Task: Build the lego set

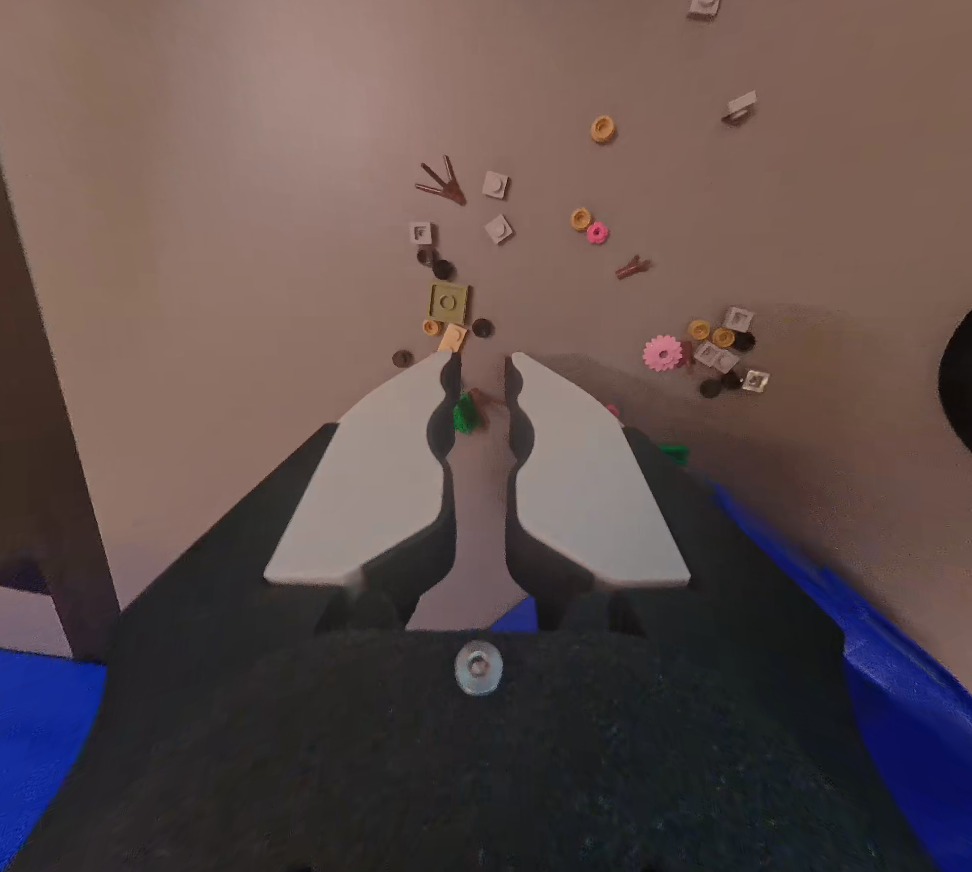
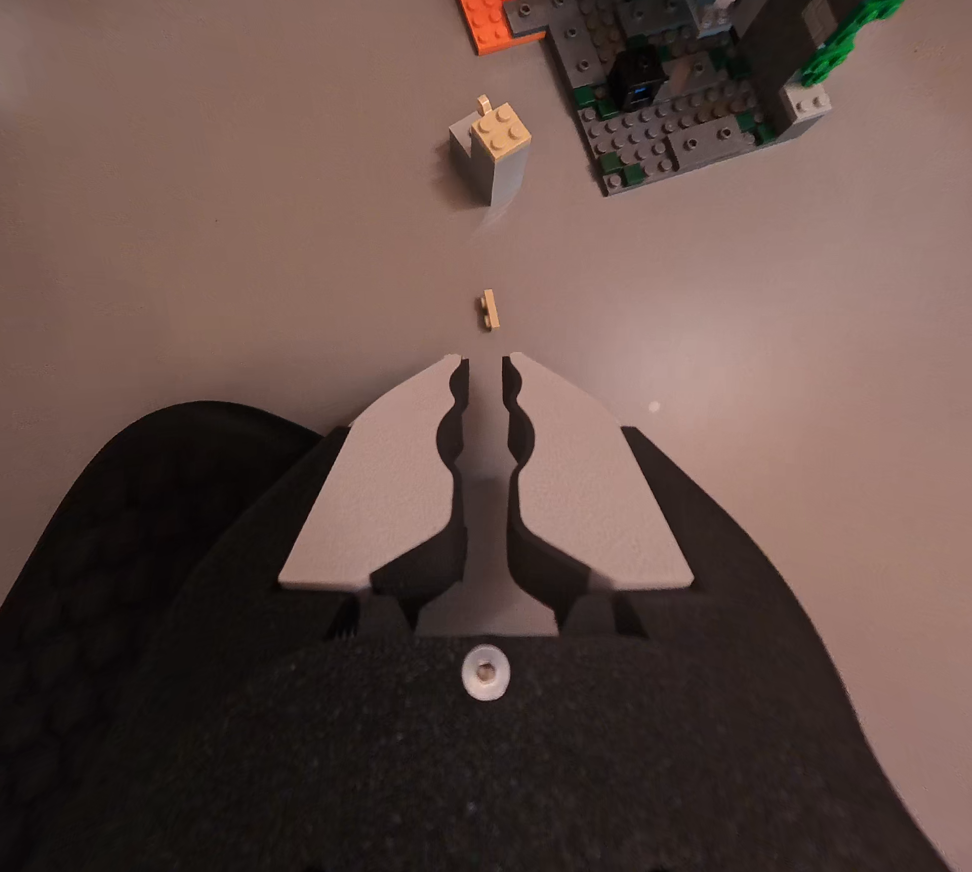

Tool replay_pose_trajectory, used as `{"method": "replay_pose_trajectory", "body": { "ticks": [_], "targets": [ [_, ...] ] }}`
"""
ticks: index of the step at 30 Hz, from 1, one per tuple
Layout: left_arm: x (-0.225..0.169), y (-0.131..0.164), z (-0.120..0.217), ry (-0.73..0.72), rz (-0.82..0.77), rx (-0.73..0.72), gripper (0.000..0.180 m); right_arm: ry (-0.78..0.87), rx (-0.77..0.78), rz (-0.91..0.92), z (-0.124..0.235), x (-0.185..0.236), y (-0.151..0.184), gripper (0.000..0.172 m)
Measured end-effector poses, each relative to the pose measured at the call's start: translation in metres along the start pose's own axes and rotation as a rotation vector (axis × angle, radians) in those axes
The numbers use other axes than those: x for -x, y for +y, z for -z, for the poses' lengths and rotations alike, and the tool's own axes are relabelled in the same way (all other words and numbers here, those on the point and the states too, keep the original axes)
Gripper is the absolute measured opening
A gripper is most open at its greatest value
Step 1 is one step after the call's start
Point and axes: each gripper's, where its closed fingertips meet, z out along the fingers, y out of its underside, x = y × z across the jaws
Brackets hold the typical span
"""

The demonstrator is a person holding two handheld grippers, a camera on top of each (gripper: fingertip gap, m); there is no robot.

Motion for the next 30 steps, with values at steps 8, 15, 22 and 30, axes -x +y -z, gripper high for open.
{"method": "replay_pose_trajectory", "body": {
  "ticks": [8,15,22,30],
  "targets": [
    [0.006,0.005,-0.020,0.056,-0.050,0.087,0.015,-0.007,-0.005,-0.035,0.001,0.002,0.010,0.011],
    [0.009,0.010,-0.027,0.067,-0.059,0.106,0.015,-0.021,-0.017,-0.048,-0.001,0.004,0.010,0.011],
    [0.007,0.008,-0.030,0.093,-0.054,0.102,0.009,-0.033,-0.018,-0.054,-0.005,0.006,0.011,0.011],
    [0.002,-0.001,-0.008,0.009,-0.026,0.083,0.007,-0.016,-0.028,-0.047,-0.003,0.003,0.012,0.010]
  ]
}}
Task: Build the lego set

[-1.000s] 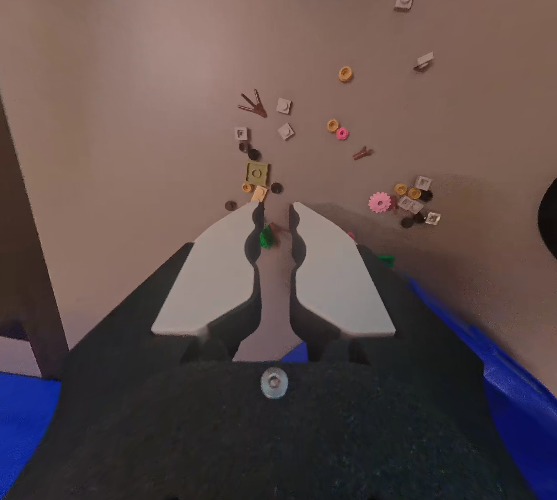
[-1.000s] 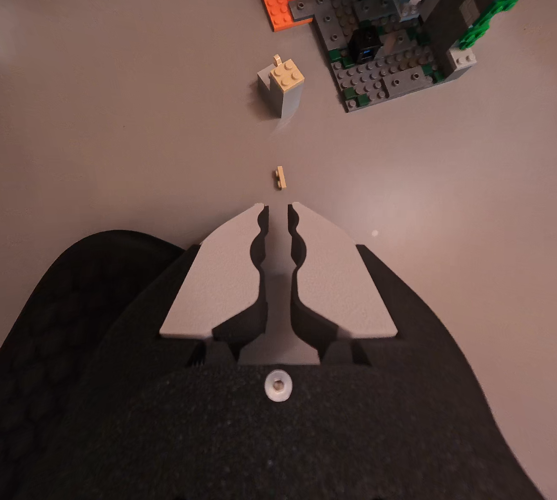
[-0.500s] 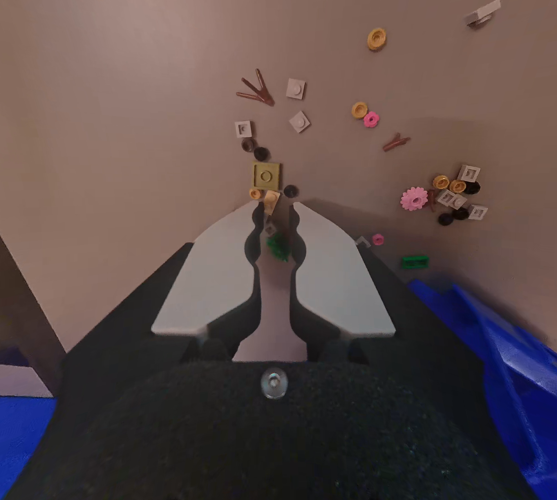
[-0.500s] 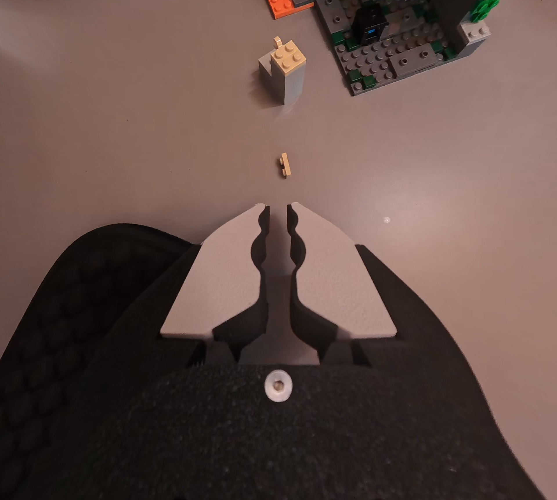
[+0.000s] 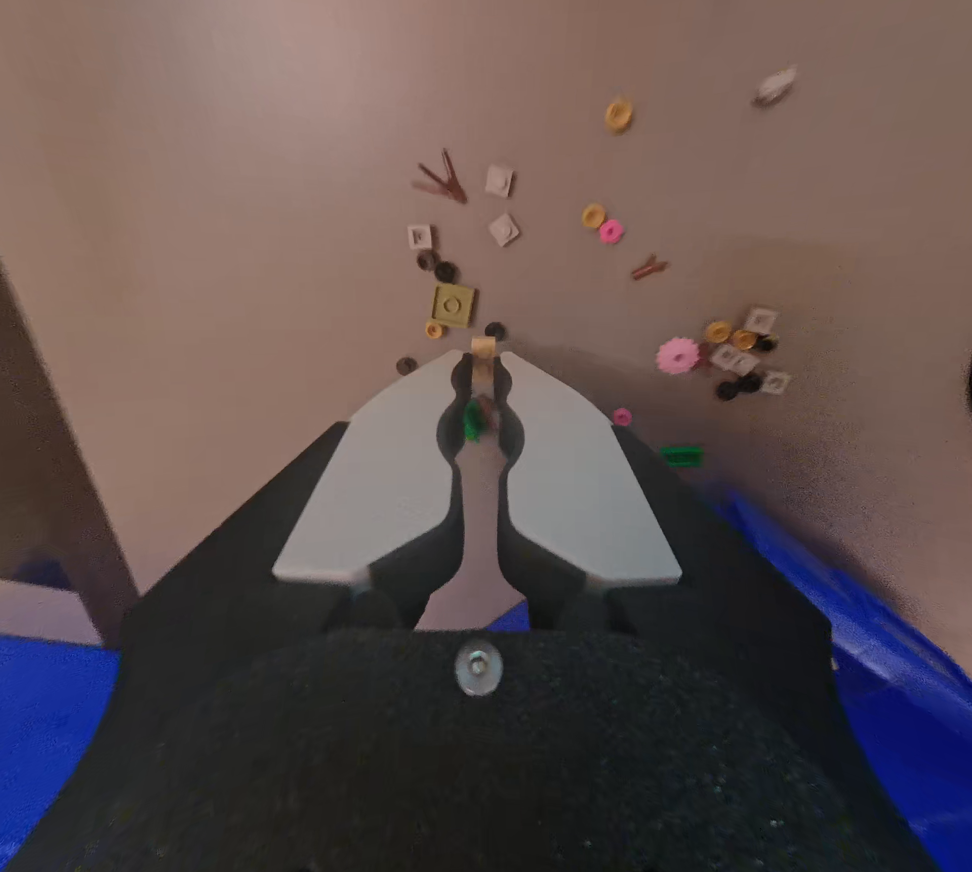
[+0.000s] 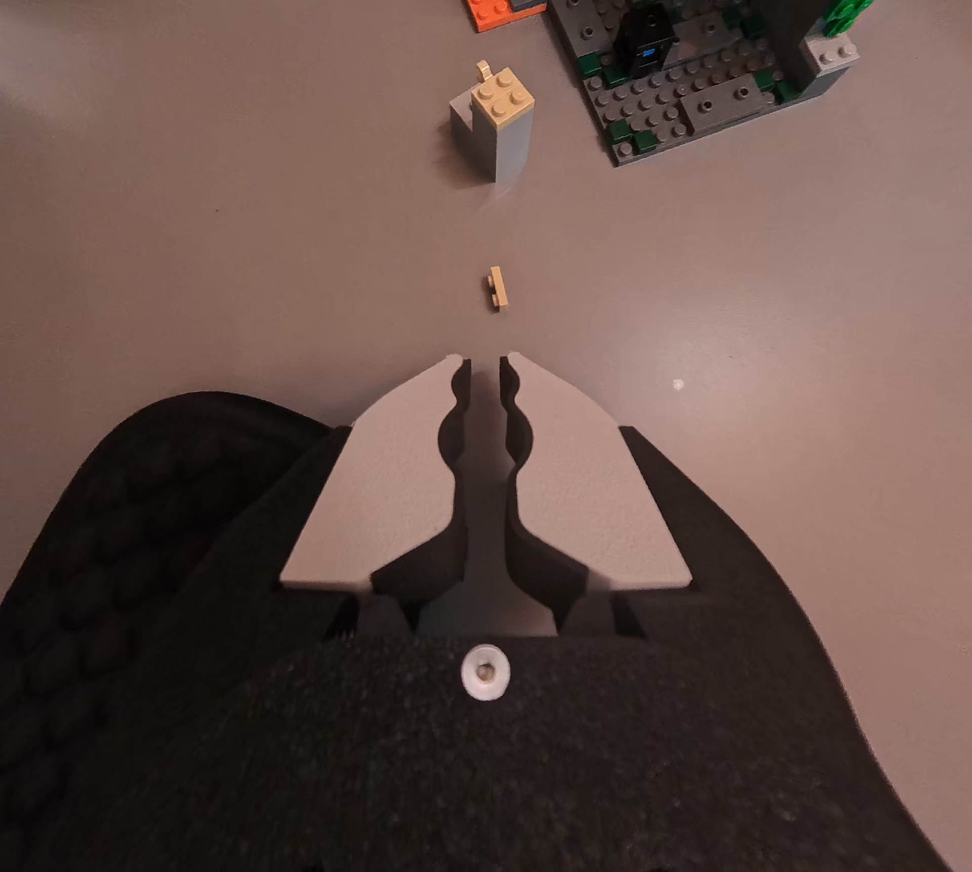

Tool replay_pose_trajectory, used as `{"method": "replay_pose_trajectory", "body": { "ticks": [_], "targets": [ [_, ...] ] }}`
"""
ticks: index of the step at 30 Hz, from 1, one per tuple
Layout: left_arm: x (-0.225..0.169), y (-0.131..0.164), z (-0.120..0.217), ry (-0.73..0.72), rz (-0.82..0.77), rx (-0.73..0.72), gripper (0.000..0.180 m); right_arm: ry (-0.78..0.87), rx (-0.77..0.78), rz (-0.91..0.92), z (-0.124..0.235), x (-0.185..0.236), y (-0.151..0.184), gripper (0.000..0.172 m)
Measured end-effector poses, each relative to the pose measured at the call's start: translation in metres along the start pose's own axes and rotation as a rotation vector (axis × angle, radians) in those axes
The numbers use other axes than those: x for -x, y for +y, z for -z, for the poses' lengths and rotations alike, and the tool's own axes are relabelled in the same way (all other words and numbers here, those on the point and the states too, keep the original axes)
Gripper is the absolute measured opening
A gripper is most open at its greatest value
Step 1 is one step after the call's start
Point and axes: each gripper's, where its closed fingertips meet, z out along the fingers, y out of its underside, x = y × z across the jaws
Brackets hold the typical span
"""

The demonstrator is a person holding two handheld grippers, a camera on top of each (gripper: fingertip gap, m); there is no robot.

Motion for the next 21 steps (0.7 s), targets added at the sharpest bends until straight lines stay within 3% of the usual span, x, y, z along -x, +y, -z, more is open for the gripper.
{"method": "replay_pose_trajectory", "body": {
  "ticks": [4,8,14,21],
  "targets": [
    [-0.025,-0.042,0.038,-0.091,-0.018,-0.103,0.008,0.025,-0.003,0.067,0.001,-0.002,-0.002,0.010],
    [-0.074,-0.094,0.054,-0.098,-0.056,-0.217,0.007,0.036,-0.025,0.193,-0.006,0.000,-0.012,0.008],
    [-0.142,-0.145,0.040,-0.023,-0.089,-0.351,0.007,0.017,0.006,0.300,-0.021,0.004,-0.019,0.005],
    [-0.170,-0.165,0.024,0.053,-0.049,-0.451,0.007,-0.019,0.040,0.268,-0.027,-0.006,-0.020,0.006]
  ]
}}
